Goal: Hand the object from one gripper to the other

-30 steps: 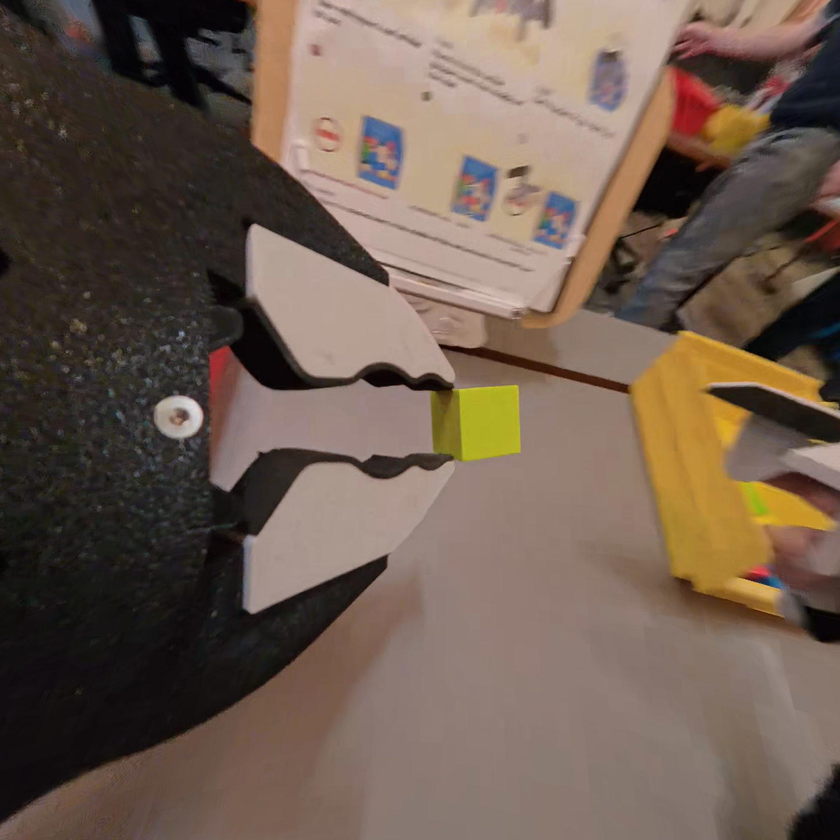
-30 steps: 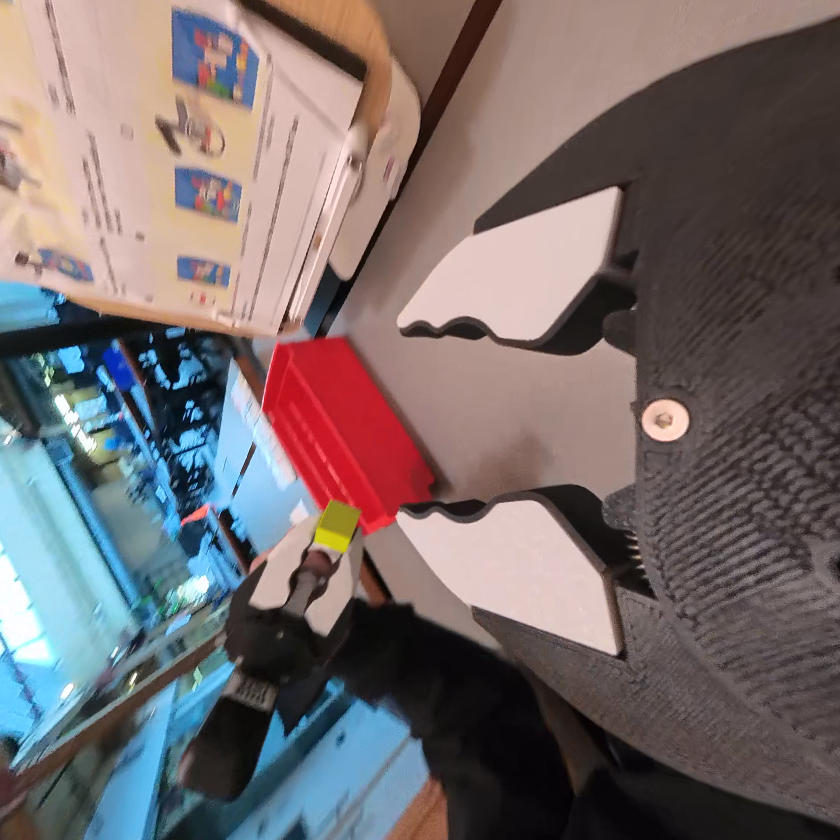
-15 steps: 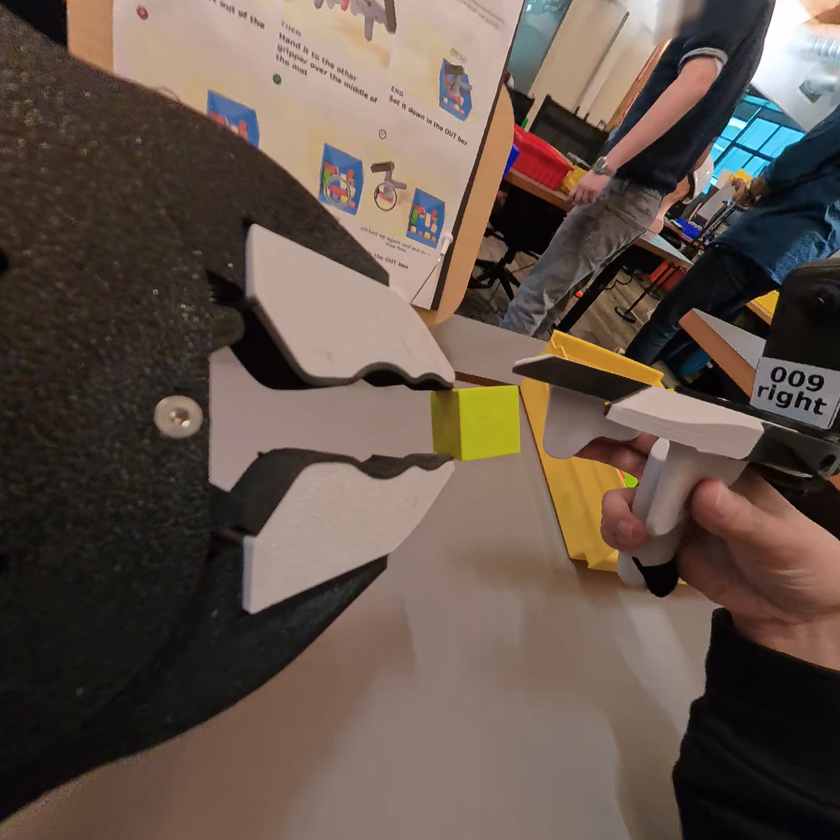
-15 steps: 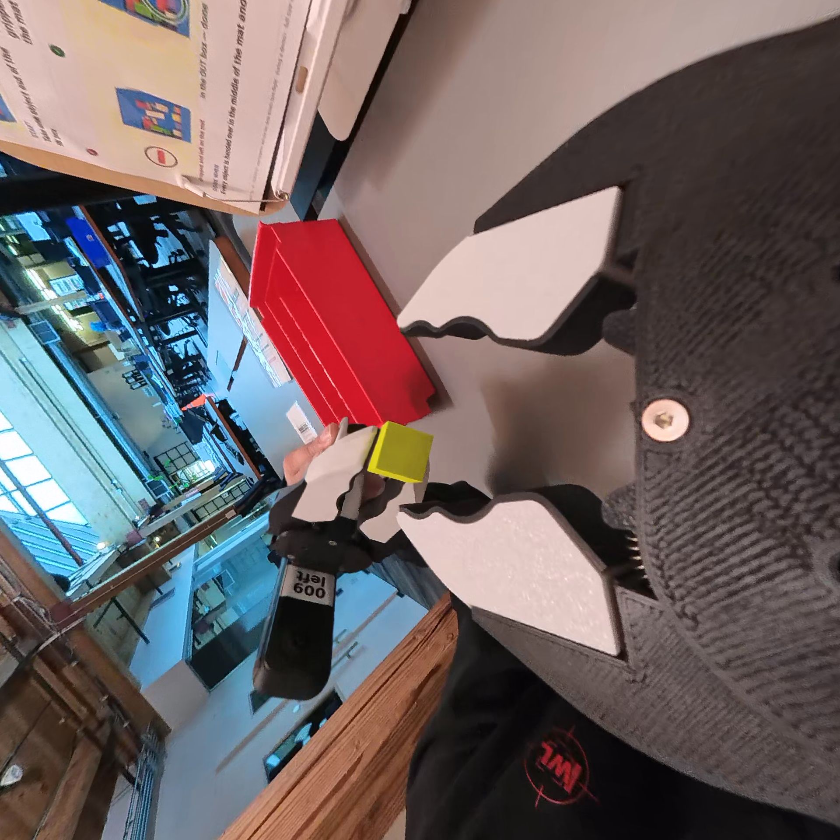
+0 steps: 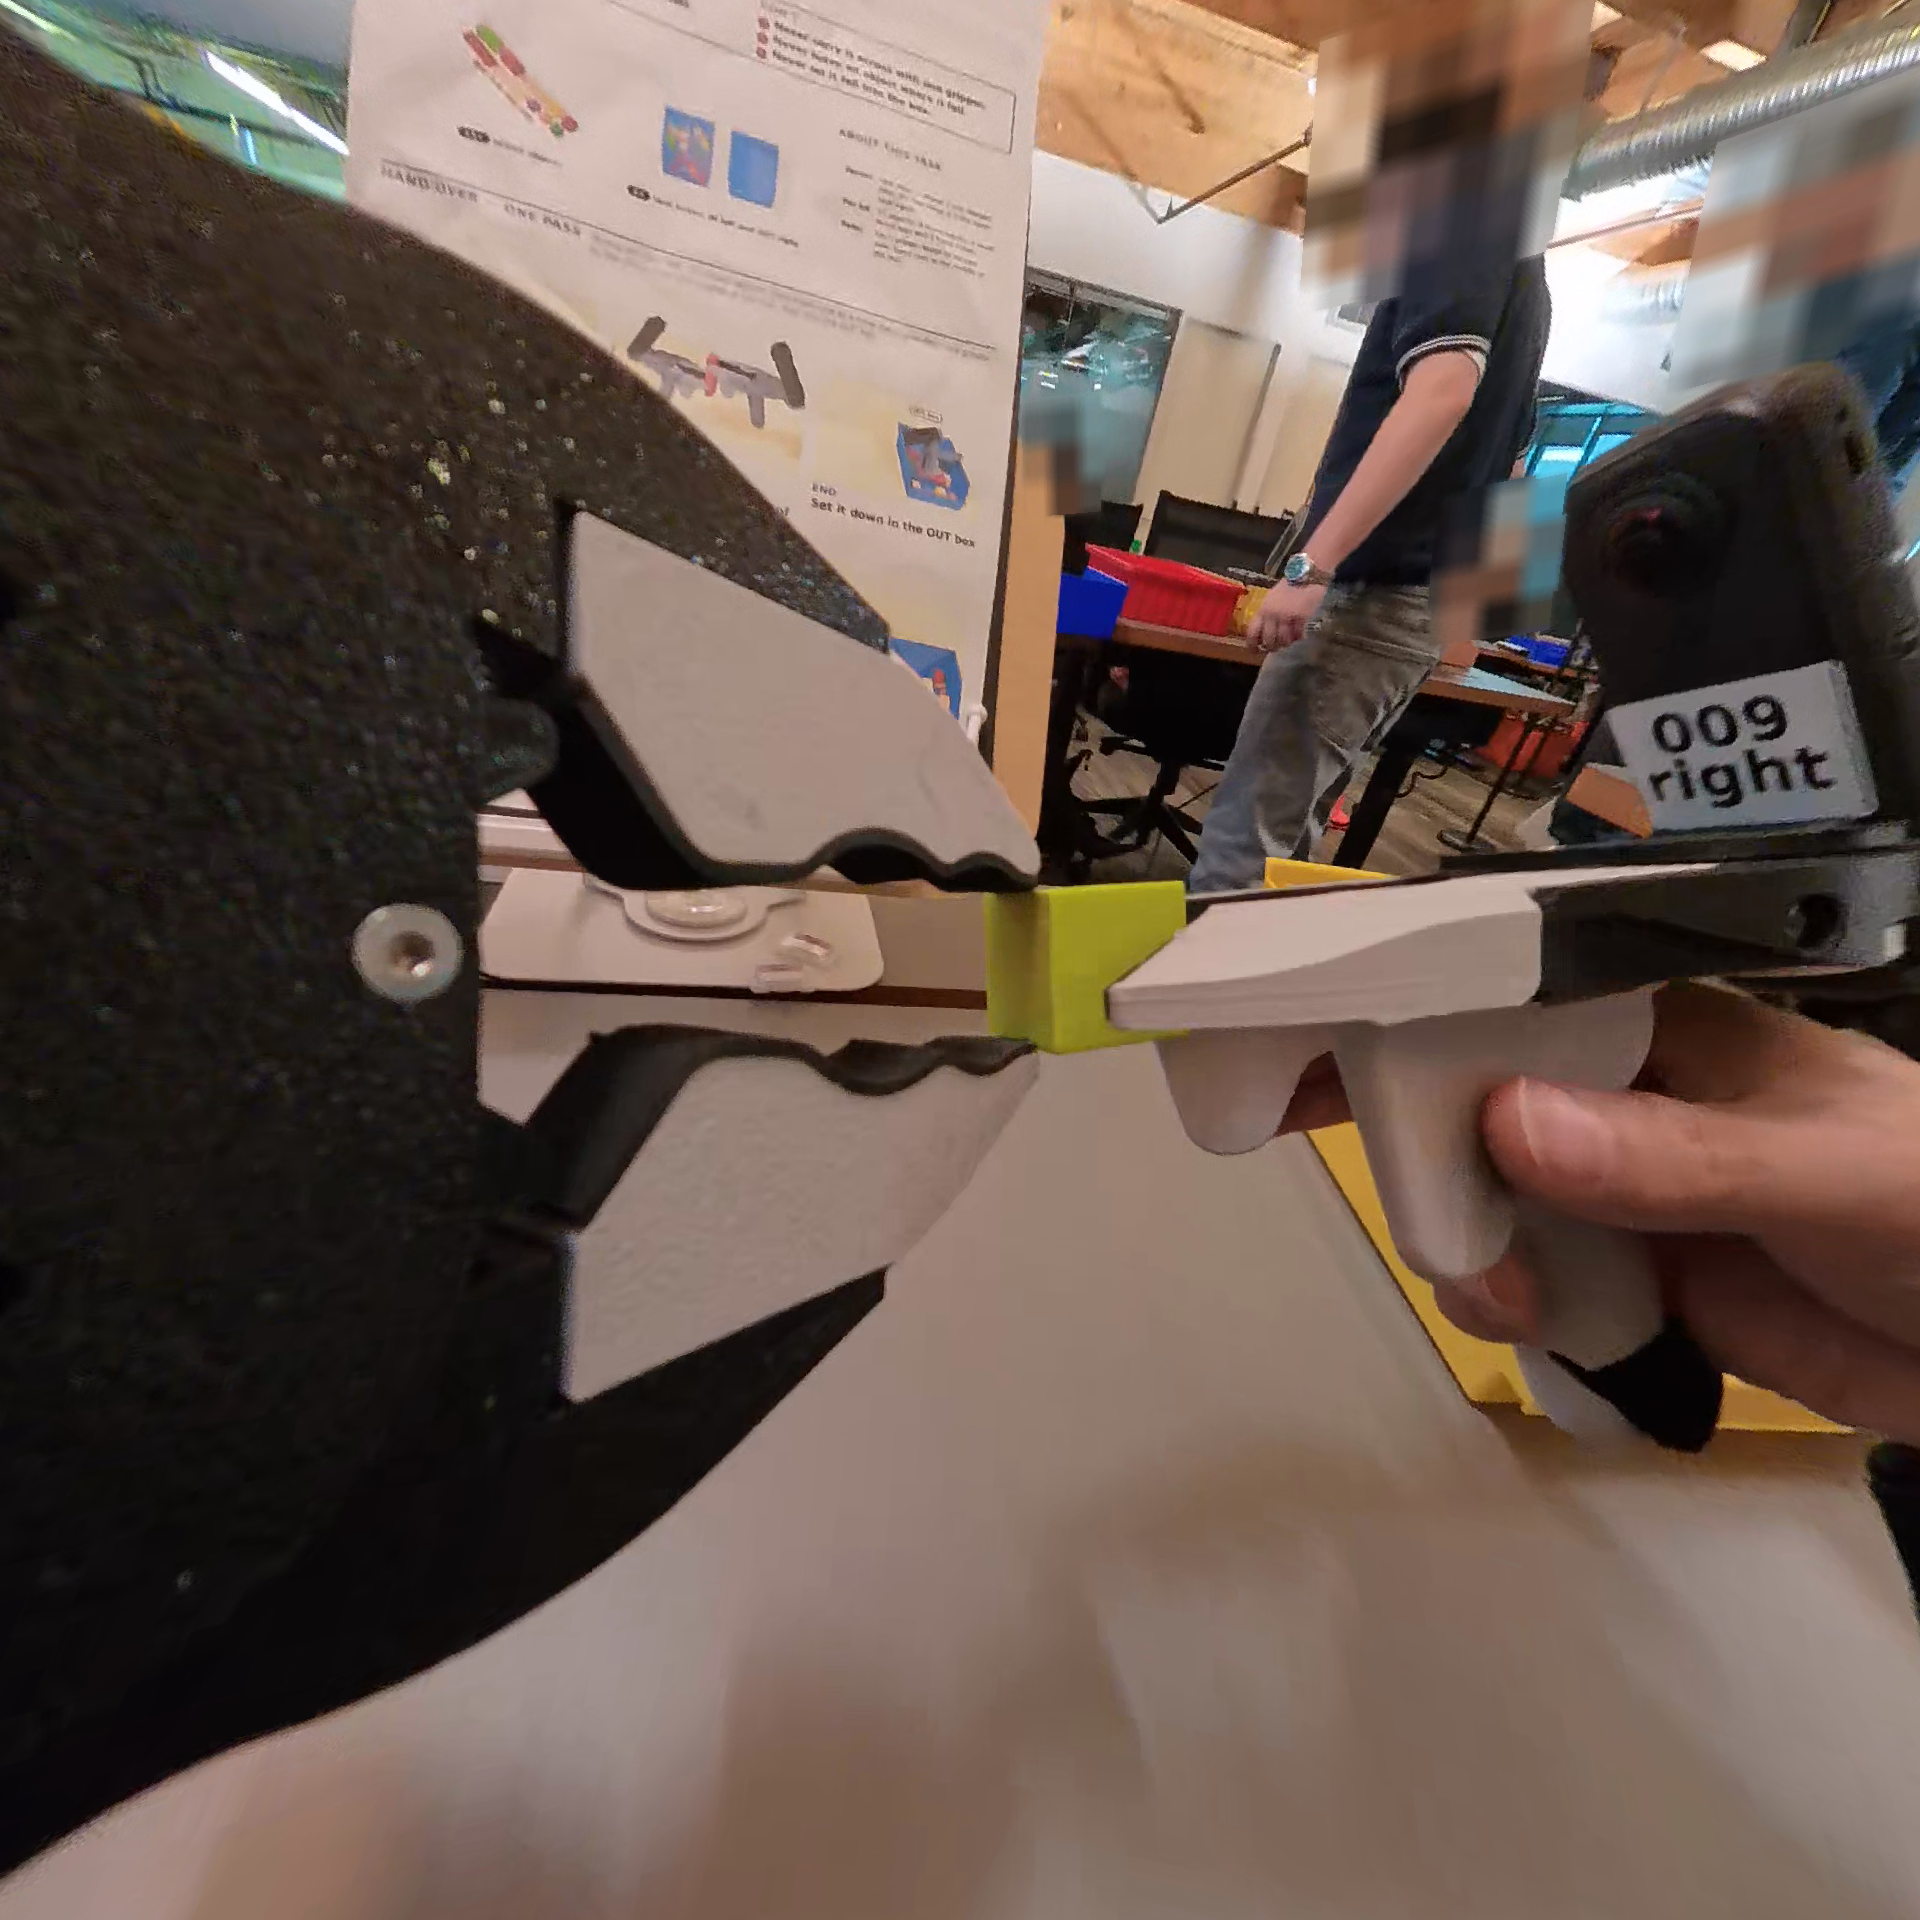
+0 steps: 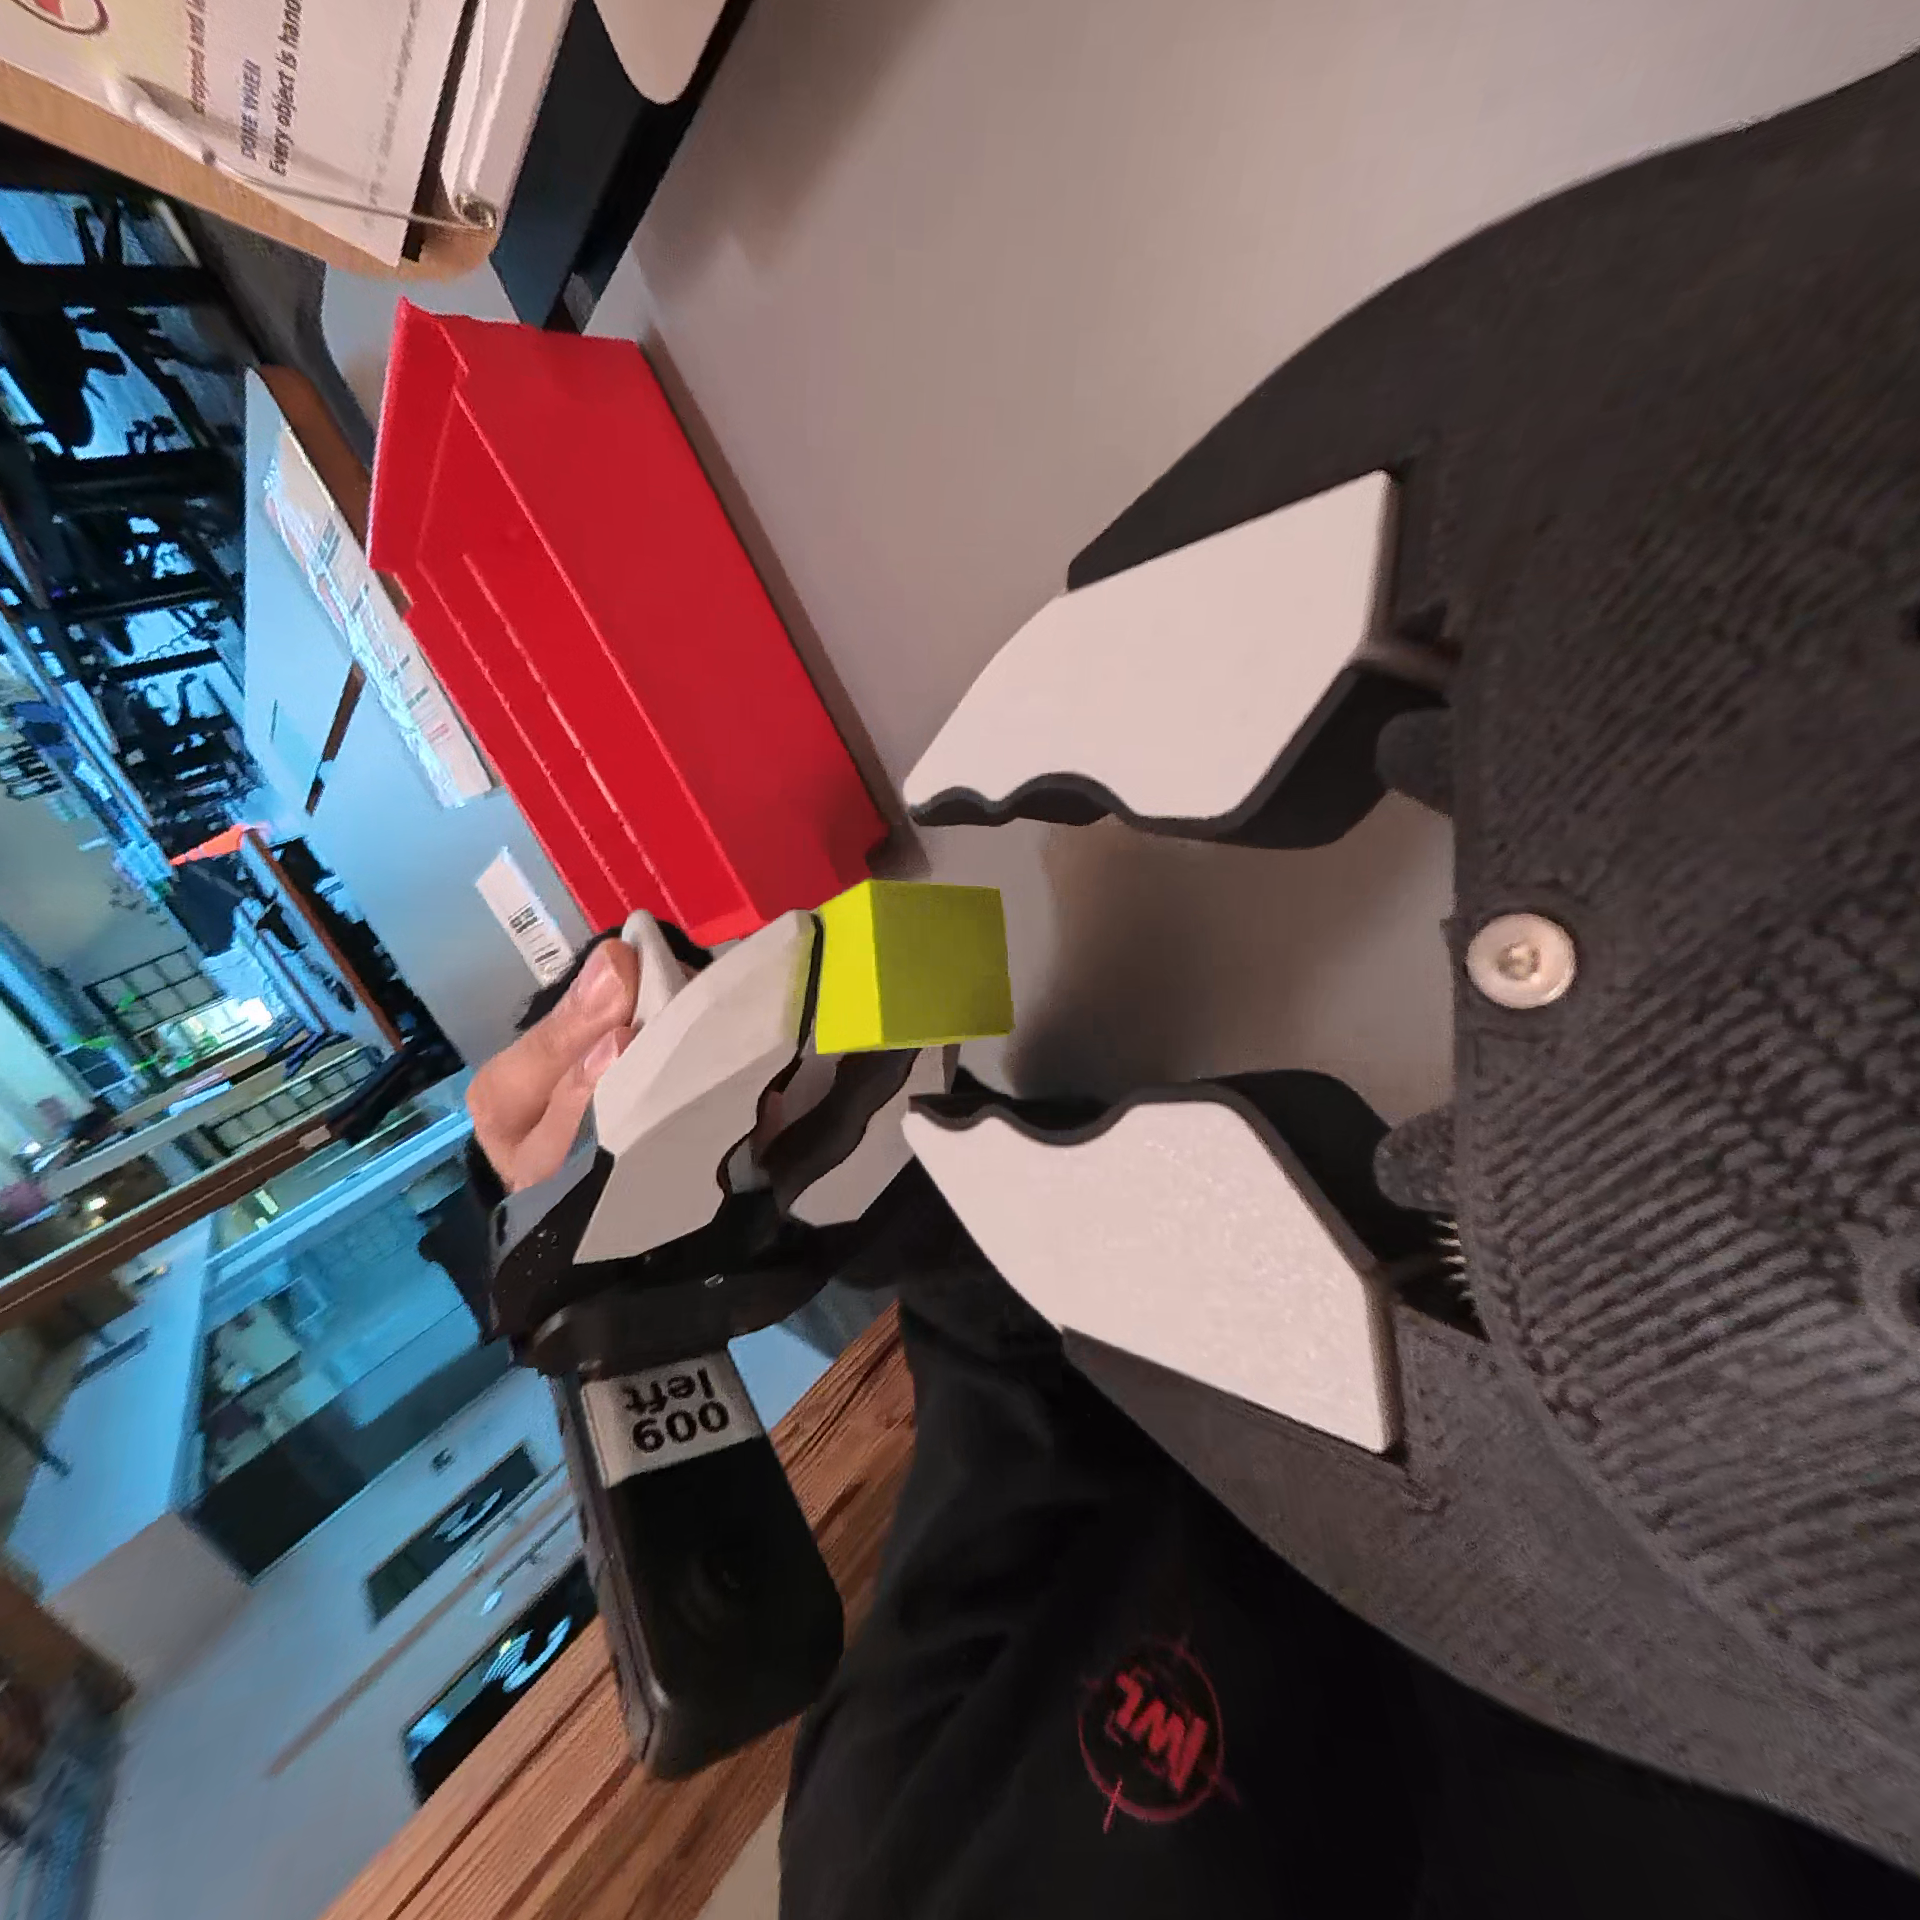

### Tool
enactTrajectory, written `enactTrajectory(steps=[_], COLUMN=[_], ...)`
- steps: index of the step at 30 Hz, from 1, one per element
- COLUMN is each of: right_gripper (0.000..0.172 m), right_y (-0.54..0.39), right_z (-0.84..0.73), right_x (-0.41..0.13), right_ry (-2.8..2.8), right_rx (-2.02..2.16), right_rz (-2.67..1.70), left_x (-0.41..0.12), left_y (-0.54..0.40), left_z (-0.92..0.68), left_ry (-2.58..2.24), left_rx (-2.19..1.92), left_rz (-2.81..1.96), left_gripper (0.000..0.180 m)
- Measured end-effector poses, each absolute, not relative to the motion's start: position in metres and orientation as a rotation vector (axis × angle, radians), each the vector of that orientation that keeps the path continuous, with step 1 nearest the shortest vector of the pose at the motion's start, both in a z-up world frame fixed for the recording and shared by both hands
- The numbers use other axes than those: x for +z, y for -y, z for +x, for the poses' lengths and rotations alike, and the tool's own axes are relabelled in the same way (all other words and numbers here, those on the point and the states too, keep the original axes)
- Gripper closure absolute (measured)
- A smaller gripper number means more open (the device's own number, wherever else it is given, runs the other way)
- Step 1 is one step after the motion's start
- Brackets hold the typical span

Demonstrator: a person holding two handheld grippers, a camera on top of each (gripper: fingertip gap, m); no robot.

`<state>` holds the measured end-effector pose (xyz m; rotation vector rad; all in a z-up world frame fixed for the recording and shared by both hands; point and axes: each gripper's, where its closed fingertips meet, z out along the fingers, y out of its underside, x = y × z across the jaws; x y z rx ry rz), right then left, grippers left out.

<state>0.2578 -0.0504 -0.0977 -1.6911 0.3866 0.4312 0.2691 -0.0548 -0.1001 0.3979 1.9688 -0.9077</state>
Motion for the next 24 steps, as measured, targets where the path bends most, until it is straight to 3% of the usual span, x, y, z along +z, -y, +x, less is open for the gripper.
enactTrajectory(steps=[4,7,15,19,24], right_gripper=[0.127,0.139,0.141,0.141,0.141], right_y=[0.049,0.051,0.067,0.153,0.289], right_z=[0.258,0.263,0.283,0.341,0.390], right_x=[-0.097,-0.101,-0.097,-0.100,-0.147], right_ry=[-0.369,-0.373,-0.444,-0.765,-1.259], right_rx=[0.363,0.301,0.169,-0.209,-0.570], right_rz=[-1.719,-1.746,-1.748,-1.724,-1.683], left_x=[-0.105,-0.104,-0.090,-0.091,-0.096], left_y=[0.057,0.059,0.054,0.041,0.022], left_z=[0.273,0.273,0.285,0.298,0.318], left_ry=[-1.967,-1.952,-1.841,-1.908,-1.945], left_rx=[-0.862,-0.865,-0.922,-1.008,-0.984], left_rz=[0.401,0.407,0.256,0.063,-0.156], left_gripper=[0.155,0.155,0.146,0.144,0.149])
